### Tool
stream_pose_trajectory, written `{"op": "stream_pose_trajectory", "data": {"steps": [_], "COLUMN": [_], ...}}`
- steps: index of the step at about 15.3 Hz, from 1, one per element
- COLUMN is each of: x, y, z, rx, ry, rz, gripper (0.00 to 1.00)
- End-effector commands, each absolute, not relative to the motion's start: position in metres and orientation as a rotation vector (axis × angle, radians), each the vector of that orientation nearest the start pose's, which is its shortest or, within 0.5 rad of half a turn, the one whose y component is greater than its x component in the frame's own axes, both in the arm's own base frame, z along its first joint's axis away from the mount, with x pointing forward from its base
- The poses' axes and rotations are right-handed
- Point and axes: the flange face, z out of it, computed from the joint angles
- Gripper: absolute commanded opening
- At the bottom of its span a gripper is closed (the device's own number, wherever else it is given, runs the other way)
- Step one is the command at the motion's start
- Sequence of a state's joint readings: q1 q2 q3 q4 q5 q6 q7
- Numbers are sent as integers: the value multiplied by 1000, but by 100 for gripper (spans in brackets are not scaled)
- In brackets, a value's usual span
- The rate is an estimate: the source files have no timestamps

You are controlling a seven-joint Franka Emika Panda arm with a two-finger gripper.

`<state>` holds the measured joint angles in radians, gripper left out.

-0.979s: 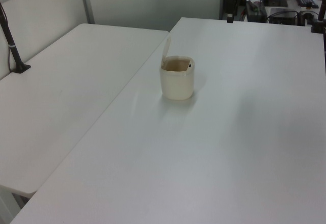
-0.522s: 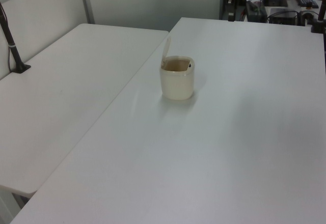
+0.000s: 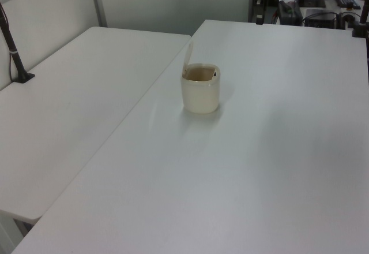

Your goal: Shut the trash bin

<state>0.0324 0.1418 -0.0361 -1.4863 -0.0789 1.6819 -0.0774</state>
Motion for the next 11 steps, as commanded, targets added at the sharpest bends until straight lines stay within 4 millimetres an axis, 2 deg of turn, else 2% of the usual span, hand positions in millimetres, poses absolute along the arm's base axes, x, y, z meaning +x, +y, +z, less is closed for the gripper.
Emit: {"op": "stream_pose_trajectory", "data": {"steps": [1,11], "x": [619,638], "y": [-5,9], "z": [588,622], "rx": [-3215,-3147], "ry": [-176,-192], "rz": [-189,-561], "gripper": [0,0]}}
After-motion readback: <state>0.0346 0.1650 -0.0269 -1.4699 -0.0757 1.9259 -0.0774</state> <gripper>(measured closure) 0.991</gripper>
